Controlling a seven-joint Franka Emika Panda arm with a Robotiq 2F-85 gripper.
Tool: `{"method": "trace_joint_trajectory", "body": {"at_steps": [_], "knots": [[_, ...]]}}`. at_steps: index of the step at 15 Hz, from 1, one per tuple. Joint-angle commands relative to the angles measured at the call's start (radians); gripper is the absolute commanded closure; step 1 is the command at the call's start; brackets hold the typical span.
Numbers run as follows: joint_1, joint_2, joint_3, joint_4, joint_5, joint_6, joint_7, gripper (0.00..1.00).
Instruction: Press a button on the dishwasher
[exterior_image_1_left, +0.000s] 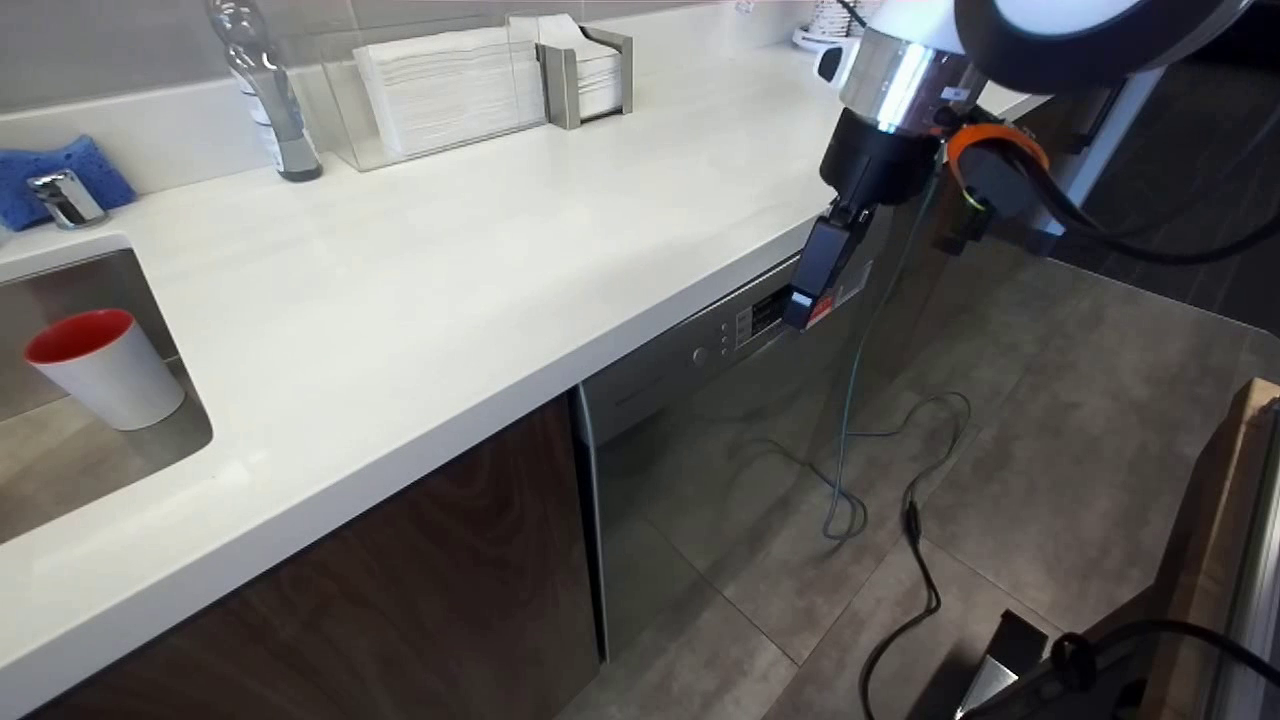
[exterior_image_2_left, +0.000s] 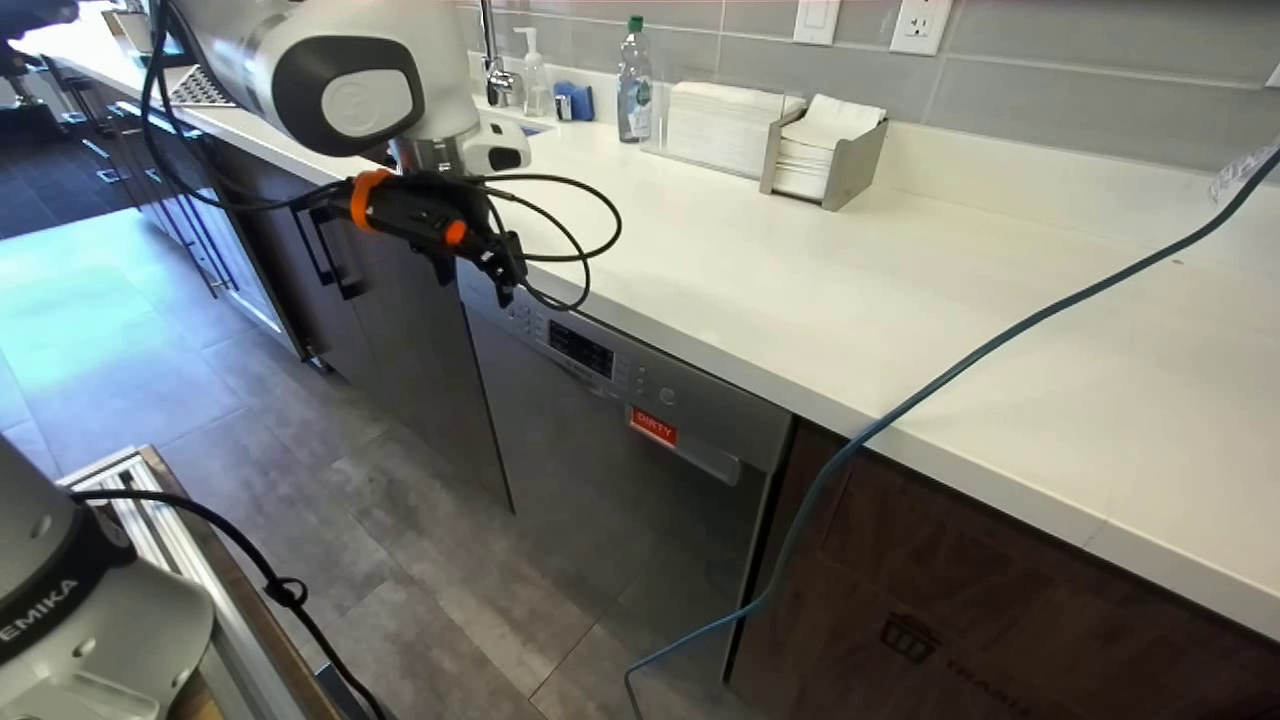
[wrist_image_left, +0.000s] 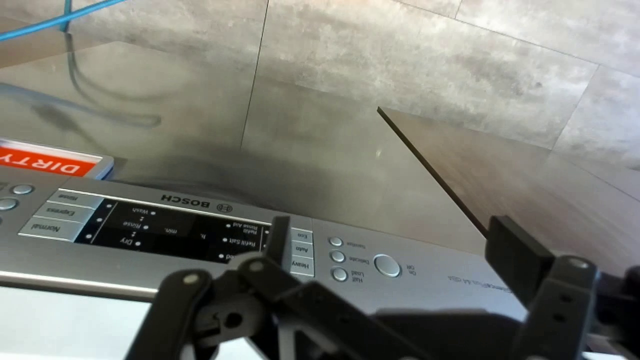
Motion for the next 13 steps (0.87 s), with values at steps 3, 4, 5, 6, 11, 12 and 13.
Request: {"method": "trace_joint_trajectory", "body": {"at_steps": [3, 4, 5, 6, 11, 12, 13], "knots": [[-0.129, -0.158, 0.147, 0.013, -0.018, -0.213, 0.066, 0.00], [-0.133, -0.172, 0.157, 0.021, -0.004, -0.247, 0.065, 0.00], [-0.138, -0.183, 0.164, 0.027, -0.002, -0.273, 0.073, 0.00], [-0.141, -0.193, 0.171, 0.033, -0.008, -0.297, 0.082, 0.00], [-0.154, -0.195, 0.190, 0.043, -0.023, -0.318, 0.091, 0.00], [-0.155, -0.198, 0.191, 0.045, -0.024, -0.322, 0.095, 0.00], [-0.156, -0.199, 0.192, 0.046, -0.024, -0.323, 0.096, 0.00]]}}
